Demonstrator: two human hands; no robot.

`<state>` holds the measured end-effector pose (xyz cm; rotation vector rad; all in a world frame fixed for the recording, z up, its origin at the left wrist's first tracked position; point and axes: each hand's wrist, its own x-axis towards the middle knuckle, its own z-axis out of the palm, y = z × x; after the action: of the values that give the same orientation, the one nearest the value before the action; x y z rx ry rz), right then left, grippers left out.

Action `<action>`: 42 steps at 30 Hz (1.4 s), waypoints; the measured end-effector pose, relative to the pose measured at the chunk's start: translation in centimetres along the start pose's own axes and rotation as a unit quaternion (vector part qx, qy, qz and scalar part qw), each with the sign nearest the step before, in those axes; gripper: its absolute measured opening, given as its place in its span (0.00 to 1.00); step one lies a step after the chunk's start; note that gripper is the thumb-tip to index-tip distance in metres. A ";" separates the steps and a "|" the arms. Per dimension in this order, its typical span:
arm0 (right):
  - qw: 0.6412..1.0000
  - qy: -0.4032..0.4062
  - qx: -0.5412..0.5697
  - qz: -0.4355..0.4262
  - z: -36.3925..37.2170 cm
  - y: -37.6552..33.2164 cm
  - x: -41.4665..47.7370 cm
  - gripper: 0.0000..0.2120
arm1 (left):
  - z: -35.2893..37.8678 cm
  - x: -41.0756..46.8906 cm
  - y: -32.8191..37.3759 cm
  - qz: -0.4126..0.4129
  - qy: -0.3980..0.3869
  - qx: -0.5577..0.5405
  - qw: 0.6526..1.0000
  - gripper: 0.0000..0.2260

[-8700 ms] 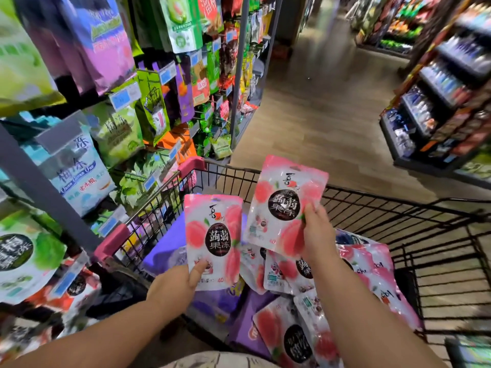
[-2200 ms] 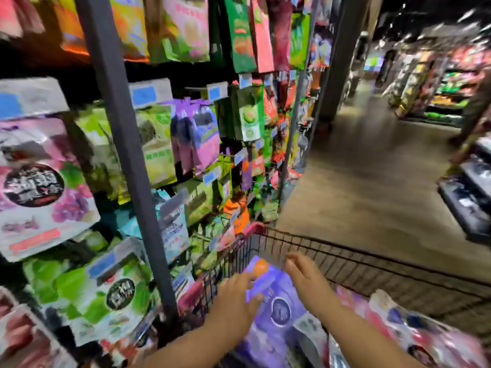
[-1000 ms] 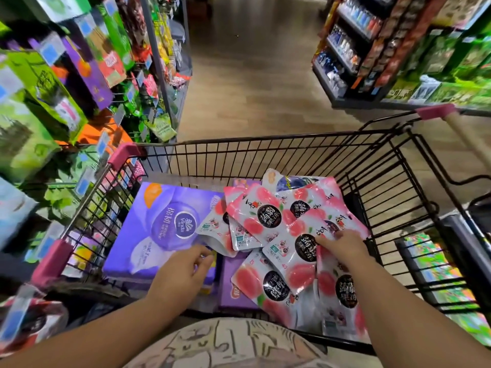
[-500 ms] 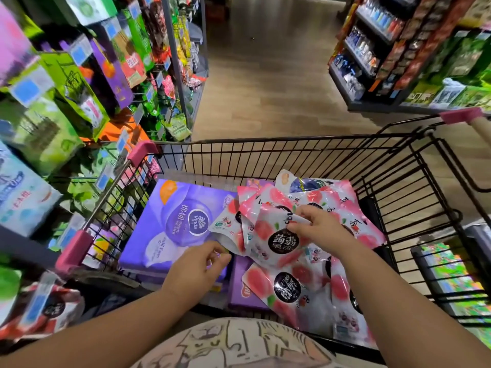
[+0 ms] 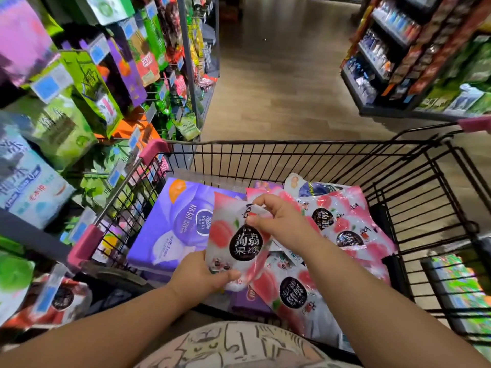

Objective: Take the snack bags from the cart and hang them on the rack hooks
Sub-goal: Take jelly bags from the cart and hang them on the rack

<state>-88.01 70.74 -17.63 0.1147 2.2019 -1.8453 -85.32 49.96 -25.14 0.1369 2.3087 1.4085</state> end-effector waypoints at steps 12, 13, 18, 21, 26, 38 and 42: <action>0.939 0.250 -0.108 0.210 -6.2 7.5 3.1 0.29 | 0.2 0.1 0.3 -0.025 0.118 0.094 0.988 0.17; 0.932 0.241 -0.145 0.229 -6.6 8.2 2.9 0.27 | 0.2 0.0 0.4 -0.027 0.124 0.091 0.988 0.17; 0.918 0.202 -0.230 0.253 -7.5 9.2 2.5 0.35 | 0.1 0.0 0.3 -0.031 0.154 0.059 0.986 0.26; 0.921 0.173 -0.201 0.286 -7.3 9.4 2.5 0.44 | 0.0 0.1 0.0 -0.030 0.155 0.048 0.986 0.32; 0.927 0.122 -0.202 0.290 -6.9 9.8 2.2 0.52 | 0.0 0.0 0.1 -0.052 0.177 0.032 0.982 0.16; 0.956 0.074 -0.104 0.263 -5.0 10.2 1.0 0.40 | -2.3 -0.5 0.6 -0.044 0.206 -0.033 0.977 0.17; 0.965 0.071 -0.051 0.247 -4.7 8.3 1.2 0.24 | -4.7 -1.5 0.8 -0.063 0.226 -0.039 0.971 0.27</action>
<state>-87.94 76.77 -25.15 0.7252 2.0992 -1.4812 -85.94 46.02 -22.18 -0.3875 2.5539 1.5892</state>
